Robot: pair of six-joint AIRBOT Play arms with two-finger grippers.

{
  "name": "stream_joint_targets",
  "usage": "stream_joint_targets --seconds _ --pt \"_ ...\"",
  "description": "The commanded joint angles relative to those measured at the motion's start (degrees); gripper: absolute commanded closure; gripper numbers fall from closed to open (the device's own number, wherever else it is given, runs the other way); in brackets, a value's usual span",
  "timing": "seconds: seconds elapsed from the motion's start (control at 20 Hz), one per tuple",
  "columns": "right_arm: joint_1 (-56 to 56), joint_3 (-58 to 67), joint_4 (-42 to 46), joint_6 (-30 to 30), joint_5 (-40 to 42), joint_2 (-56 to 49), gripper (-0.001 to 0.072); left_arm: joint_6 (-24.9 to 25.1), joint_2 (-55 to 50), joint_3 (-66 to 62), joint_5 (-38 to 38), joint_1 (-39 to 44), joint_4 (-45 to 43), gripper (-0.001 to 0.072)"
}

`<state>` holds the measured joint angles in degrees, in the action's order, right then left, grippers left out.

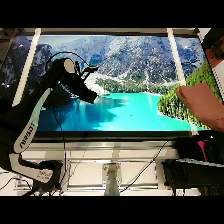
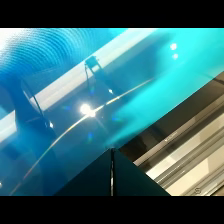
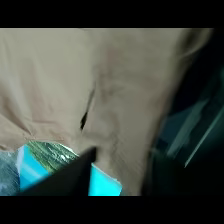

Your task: Fold the clothes and pants, and hang the long-sleeved shirts on hangers.

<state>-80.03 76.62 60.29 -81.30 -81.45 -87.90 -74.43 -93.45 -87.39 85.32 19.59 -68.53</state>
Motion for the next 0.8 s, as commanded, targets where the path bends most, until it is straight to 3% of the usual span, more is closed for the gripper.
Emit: stream_joint_targets --seconds 0.0,0.1,0.15,0.2,0.25,0.35,0.55,0.75 --pt "-0.98 3.52 -3.04 -4.37 -1.68 0.04 0.0280 0.02 -0.22 0.00 -0.02 0.02 0.00 0.0701" --pt "-0.59 9.79 -10.40 -4.24 -2.58 0.04 0.0282 0.04 -0.42 0.00 -0.04 0.02 0.00 0.0702" --pt "0.33 12.98 -13.90 -4.13 -3.26 0.04 0.0321 0.02 -0.59 0.00 -0.02 0.02 0.02 0.0701" --pt "2.10 15.76 -15.80 -3.69 -4.09 0.04 0.0483 0.04 -0.63 0.00 -0.09 0.02 0.00 0.0701" --pt "4.52 17.68 -16.09 -2.34 -5.38 0.04 0.0695 0.02 -0.61 0.00 -0.17 0.02 0.02 0.0702" --pt "11.37 18.64 -15.58 -1.49 -7.41 0.15 0.0698 -0.72 -0.57 0.00 -0.11 0.02 -0.02 0.0704" --pt "30.05 18.38 -2.95 -1.55 -9.42 0.15 0.0700 -1.88 1.84 0.04 0.02 0.02 -2.75 0.0705" --pt "46.21 17.03 1.64 -1.51 -9.46 0.15 0.0700 -1.88 8.11 4.66 -0.02 -0.66 -5.73 0.0705"
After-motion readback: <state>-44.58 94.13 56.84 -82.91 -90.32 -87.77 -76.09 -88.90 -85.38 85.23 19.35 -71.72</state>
